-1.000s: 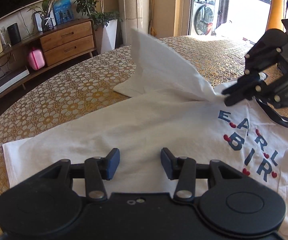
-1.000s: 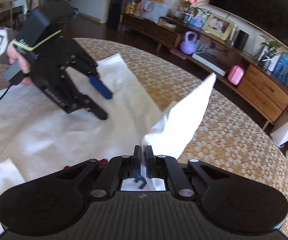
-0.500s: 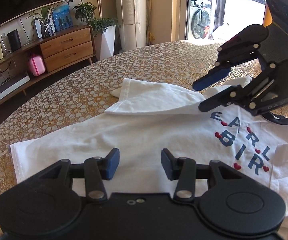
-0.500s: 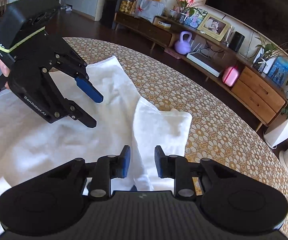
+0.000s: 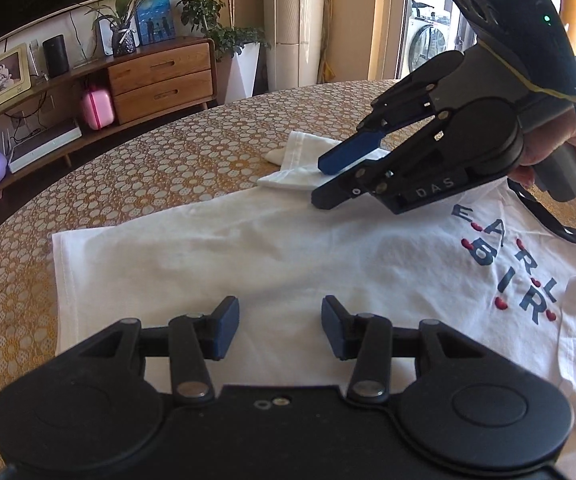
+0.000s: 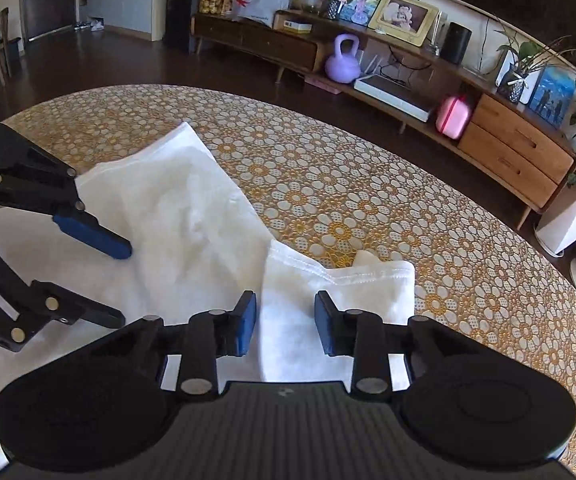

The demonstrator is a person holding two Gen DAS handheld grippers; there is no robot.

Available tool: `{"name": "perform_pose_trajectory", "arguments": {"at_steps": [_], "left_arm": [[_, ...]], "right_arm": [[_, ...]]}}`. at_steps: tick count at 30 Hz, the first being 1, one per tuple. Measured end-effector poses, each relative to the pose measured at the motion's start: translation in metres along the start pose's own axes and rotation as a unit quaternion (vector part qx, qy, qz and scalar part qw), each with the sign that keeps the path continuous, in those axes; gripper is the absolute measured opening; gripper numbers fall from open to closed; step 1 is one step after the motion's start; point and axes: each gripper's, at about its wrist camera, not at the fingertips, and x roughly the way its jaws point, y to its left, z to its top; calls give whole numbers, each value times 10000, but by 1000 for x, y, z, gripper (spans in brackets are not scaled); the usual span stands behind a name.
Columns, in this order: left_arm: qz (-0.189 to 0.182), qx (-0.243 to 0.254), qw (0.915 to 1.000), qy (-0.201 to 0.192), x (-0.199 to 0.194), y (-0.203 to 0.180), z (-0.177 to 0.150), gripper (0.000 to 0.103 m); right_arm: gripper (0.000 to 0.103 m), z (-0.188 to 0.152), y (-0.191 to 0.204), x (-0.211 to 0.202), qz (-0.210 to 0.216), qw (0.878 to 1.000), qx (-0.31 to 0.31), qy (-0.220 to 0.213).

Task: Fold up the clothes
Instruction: 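Open the right gripper and lay the folded side flat, then grasp the shirt side again with the right gripper and fold it over the print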

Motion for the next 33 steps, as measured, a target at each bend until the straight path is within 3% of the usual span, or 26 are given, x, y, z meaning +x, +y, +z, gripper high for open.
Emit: {"name": "perform_pose_trajectory", "arguments": {"at_steps": [2, 4, 8, 14, 20, 25, 31, 33], "left_arm": [[-15, -17, 10000, -16, -1, 0, -1, 103], [-20, -11, 10000, -24, -1, 1, -1, 103], [-28, -34, 10000, -15, -1, 2, 0, 103], [-48, -84, 9999, 27, -3, 6, 1, 103], [-171, -37, 9998, 127, -9, 8, -1, 103], [-197, 62, 9996, 213, -11, 7, -4, 103], [-317, 68, 9994, 142, -7, 3, 5, 103], [-347, 99, 9993, 40, -5, 1, 13, 103]], "right_arm": [[5, -1, -3, 2, -101, 9999, 73, 56], [1, -2, -7, -4, -129, 9997, 185, -75], [1, -2, -13, -26, 52, 9984, 404, -391], [1, -15, 8, -77, 786, 9942, 99, -733], [1, -54, 25, -104, 1255, 9911, -241, -384], [1, -86, 18, -121, 1519, 9882, -96, -159], [3, -97, 13, -128, 1653, 9860, 158, -173], [4, -102, 8, -134, 1439, 9890, 300, -186]]}}
